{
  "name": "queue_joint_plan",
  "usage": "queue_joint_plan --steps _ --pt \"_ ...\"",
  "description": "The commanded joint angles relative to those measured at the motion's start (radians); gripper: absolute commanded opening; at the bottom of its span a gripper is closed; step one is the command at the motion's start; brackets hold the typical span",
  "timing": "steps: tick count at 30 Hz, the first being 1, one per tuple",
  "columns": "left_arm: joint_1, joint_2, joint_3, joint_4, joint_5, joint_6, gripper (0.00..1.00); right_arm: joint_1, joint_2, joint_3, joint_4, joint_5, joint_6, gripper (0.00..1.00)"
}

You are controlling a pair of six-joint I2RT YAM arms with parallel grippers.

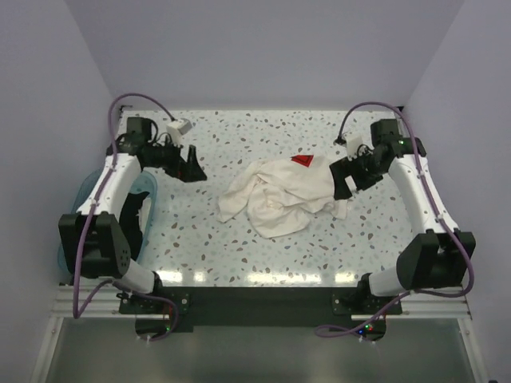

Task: Fold and stack the t-shirts
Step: Move the tshirt to the center of the board, then flatten the tshirt out

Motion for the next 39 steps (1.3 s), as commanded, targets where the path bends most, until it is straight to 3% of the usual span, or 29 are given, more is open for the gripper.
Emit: queue_joint_plan --steps 1,5,8,16,19,22,23,25,27,29,31,32,33,39 --pt "-0.165 -0.063 -0.077 0.019 -0.115 0.149 1.00 0.040 0.040 -0.052 0.007 0.032 -0.079 0.96" --pt "-0.237 -0.029 -0.198 0.125 -0.190 0.115 0.90 0.119 0.025 -0.200 0.086 0.150 -0.096 0.92" --pt "-0.292 0.040 -0.237 0.161 -0.253 0.089 0.82 0.146 0.058 -0.282 0.175 0.221 -0.081 0.84" --pt "-0.335 0.211 -0.226 0.212 -0.306 0.014 0.75 0.156 0.187 -0.326 0.370 0.322 -0.004 0.78" --pt "-0.338 0.248 -0.226 0.232 -0.298 -0.009 0.68 0.160 0.230 -0.330 0.421 0.341 0.013 0.77" --pt "-0.338 0.276 -0.215 0.240 -0.298 -0.022 0.53 0.166 0.258 -0.333 0.461 0.347 0.028 0.74" --pt "-0.337 0.282 -0.203 0.234 -0.306 -0.026 0.42 0.165 0.278 -0.334 0.470 0.353 0.031 0.72" --pt "-0.329 0.282 -0.183 0.215 -0.318 -0.023 0.31 0.165 0.298 -0.343 0.495 0.379 0.024 0.68" --pt "-0.293 0.259 -0.159 0.183 -0.304 -0.019 0.16 0.165 0.308 -0.359 0.524 0.399 0.001 0.59" --pt "-0.256 0.244 -0.125 0.139 -0.307 -0.005 0.00 0.166 0.310 -0.386 0.544 0.420 -0.013 0.42" --pt "-0.227 0.222 -0.090 0.093 -0.312 0.020 0.00 0.165 0.308 -0.402 0.550 0.430 -0.032 0.30" --pt "-0.195 0.216 -0.079 0.080 -0.315 0.029 0.00 0.163 0.305 -0.403 0.542 0.431 -0.038 0.10" --pt "-0.178 0.202 -0.065 0.068 -0.324 0.047 0.00 0.162 0.289 -0.405 0.521 0.436 -0.048 0.02" --pt "-0.069 0.160 0.080 -0.019 -0.448 0.113 0.00 0.043 0.111 -0.374 0.397 0.427 -0.163 0.00"
